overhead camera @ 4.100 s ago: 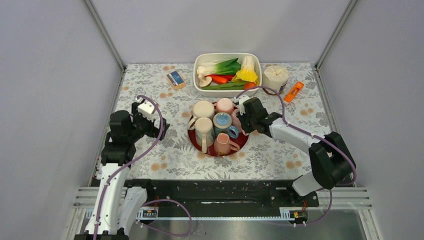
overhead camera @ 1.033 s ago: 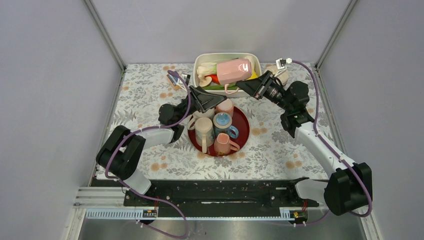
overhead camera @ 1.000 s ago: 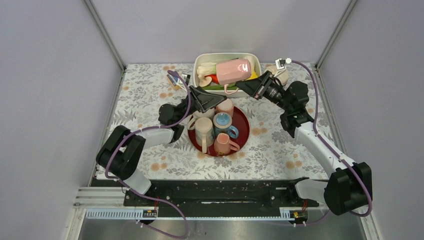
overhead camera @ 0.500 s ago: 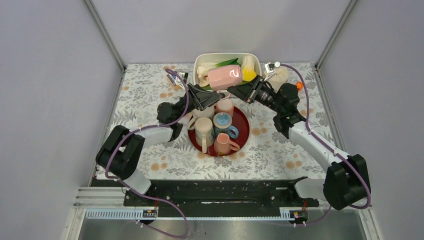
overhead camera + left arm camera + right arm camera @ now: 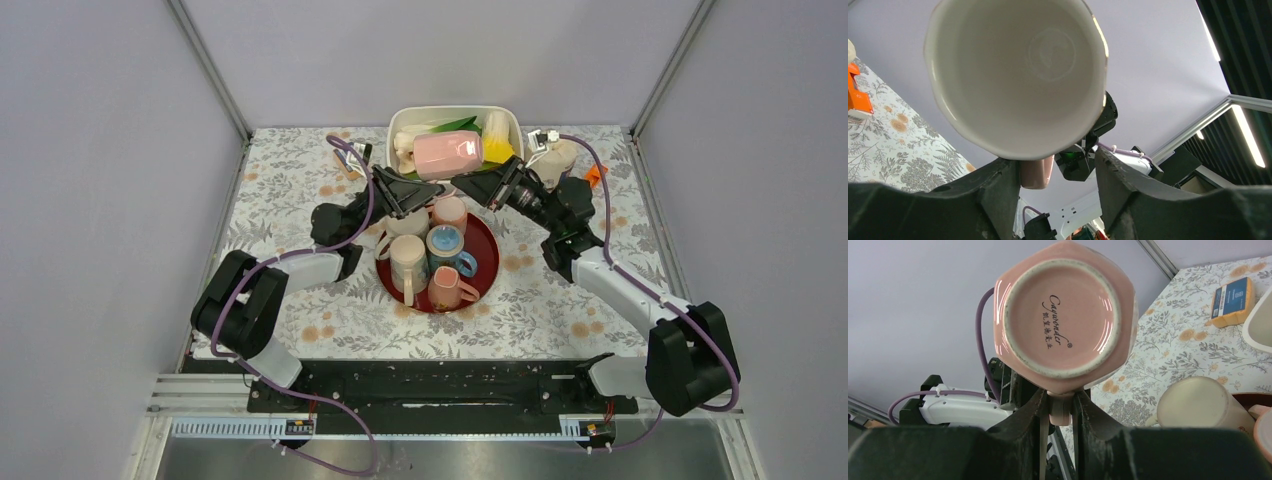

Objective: Turn the mug right side up

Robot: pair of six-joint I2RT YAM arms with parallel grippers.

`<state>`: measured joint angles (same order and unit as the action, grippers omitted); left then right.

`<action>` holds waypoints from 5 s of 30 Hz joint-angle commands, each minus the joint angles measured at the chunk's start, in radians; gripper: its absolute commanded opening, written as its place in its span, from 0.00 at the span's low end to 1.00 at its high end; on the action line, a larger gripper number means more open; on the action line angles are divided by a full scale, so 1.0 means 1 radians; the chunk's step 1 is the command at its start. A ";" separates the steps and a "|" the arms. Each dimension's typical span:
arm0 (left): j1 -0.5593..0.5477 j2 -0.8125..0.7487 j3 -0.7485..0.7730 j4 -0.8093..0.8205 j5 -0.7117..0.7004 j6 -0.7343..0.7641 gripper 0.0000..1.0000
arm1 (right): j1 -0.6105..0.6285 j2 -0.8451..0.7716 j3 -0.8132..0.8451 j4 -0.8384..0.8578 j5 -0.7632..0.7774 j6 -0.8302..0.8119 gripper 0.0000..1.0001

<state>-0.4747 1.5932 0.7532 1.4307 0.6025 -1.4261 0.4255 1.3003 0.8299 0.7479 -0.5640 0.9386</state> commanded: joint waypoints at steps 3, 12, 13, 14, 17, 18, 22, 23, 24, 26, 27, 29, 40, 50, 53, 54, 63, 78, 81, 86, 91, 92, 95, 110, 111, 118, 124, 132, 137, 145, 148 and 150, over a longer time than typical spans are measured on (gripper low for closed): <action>0.025 -0.039 0.053 0.173 -0.031 -0.005 0.50 | 0.044 0.008 -0.024 0.166 -0.043 -0.019 0.00; 0.040 -0.052 0.062 0.174 -0.028 -0.016 0.39 | 0.077 0.034 -0.061 0.255 -0.040 -0.037 0.00; 0.042 -0.051 0.061 0.174 -0.028 -0.016 0.38 | 0.082 0.037 -0.065 0.263 -0.038 -0.039 0.00; 0.044 -0.054 0.062 0.174 -0.028 -0.016 0.37 | 0.086 0.038 -0.066 0.262 -0.037 -0.042 0.00; 0.053 -0.059 0.065 0.174 -0.028 -0.017 0.35 | 0.093 0.041 -0.069 0.254 -0.035 -0.055 0.00; 0.056 -0.062 0.064 0.174 -0.027 -0.017 0.33 | 0.095 0.042 -0.074 0.258 -0.031 -0.059 0.00; 0.066 -0.072 0.066 0.174 -0.026 -0.017 0.31 | 0.101 0.046 -0.086 0.262 -0.019 -0.074 0.00; 0.068 -0.074 0.067 0.174 -0.024 -0.017 0.31 | 0.105 0.049 -0.085 0.253 -0.018 -0.081 0.00; 0.070 -0.076 0.068 0.174 -0.024 -0.017 0.31 | 0.108 0.050 -0.083 0.244 -0.018 -0.086 0.00; 0.072 -0.078 0.069 0.174 -0.023 -0.017 0.31 | 0.117 0.057 -0.084 0.245 -0.016 -0.093 0.00; 0.074 -0.078 0.069 0.174 -0.024 -0.017 0.30 | 0.123 0.061 -0.089 0.252 -0.013 -0.093 0.00; 0.077 -0.080 0.070 0.174 -0.023 -0.015 0.30 | 0.133 0.070 -0.099 0.277 -0.005 -0.097 0.00; 0.099 -0.089 0.063 0.174 -0.026 -0.013 0.38 | 0.177 0.121 -0.094 0.324 -0.002 -0.090 0.00; 0.099 -0.086 0.071 0.174 0.002 0.007 0.37 | 0.180 0.125 -0.078 0.342 0.025 -0.046 0.00; 0.099 -0.088 0.071 0.173 0.013 0.021 0.36 | 0.180 0.118 -0.068 0.339 0.025 -0.038 0.00; 0.099 -0.090 0.069 0.171 0.014 0.027 0.35 | 0.180 0.115 -0.065 0.334 0.025 -0.036 0.00; 0.100 -0.101 0.066 0.110 0.026 0.087 0.26 | 0.180 0.118 -0.030 0.306 0.018 -0.020 0.00; 0.105 -0.111 0.075 -0.068 0.043 0.156 0.00 | 0.179 0.114 -0.031 0.283 0.013 -0.093 0.00; 0.105 -0.113 0.069 -0.074 0.045 0.168 0.14 | 0.180 0.114 -0.027 0.267 0.012 -0.107 0.00; 0.105 -0.116 0.064 -0.090 0.050 0.181 0.30 | 0.180 0.107 -0.019 0.256 0.006 -0.116 0.00; 0.104 -0.121 0.064 -0.096 0.052 0.190 0.36 | 0.180 0.097 -0.018 0.242 0.007 -0.126 0.00; 0.104 -0.123 0.066 -0.097 0.053 0.192 0.39 | 0.179 0.096 -0.018 0.237 0.010 -0.128 0.00; 0.103 -0.129 0.067 -0.104 0.059 0.200 0.41 | 0.180 0.097 -0.004 0.213 0.008 -0.127 0.00; 0.106 -0.146 0.081 -0.131 0.066 0.207 0.00 | 0.180 0.084 -0.012 0.203 0.004 -0.155 0.00; 0.108 -0.147 0.080 -0.129 0.066 0.204 0.00 | 0.180 0.083 -0.014 0.206 0.002 -0.159 0.00; 0.158 -0.183 0.091 -0.127 0.073 0.191 0.00 | 0.173 0.074 -0.032 0.228 -0.066 -0.250 0.29; 0.215 -0.241 0.105 -0.171 0.100 0.231 0.00 | 0.144 0.059 -0.030 0.163 -0.157 -0.376 0.58; 0.294 -0.301 0.142 -0.379 0.150 0.443 0.00 | 0.116 -0.021 0.001 -0.083 -0.249 -0.574 0.76; 0.377 -0.353 0.199 -0.690 0.173 0.686 0.00 | 0.089 -0.145 0.054 -0.457 -0.246 -0.841 0.91; 0.475 -0.433 0.353 -1.333 0.055 1.246 0.00 | 0.081 -0.352 0.072 -0.895 0.038 -1.216 0.99; 0.525 -0.447 0.366 -1.471 -0.036 1.402 0.00 | 0.077 -0.414 0.056 -0.953 0.120 -1.259 0.99; 0.557 -0.448 0.355 -1.510 -0.096 1.470 0.00 | 0.072 -0.447 0.044 -0.969 0.145 -1.276 1.00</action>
<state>0.0299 1.1976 1.0546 0.0586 0.6548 -0.2333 0.5095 0.9058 0.8818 -0.0978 -0.5476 -0.2131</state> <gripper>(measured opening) 0.237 0.993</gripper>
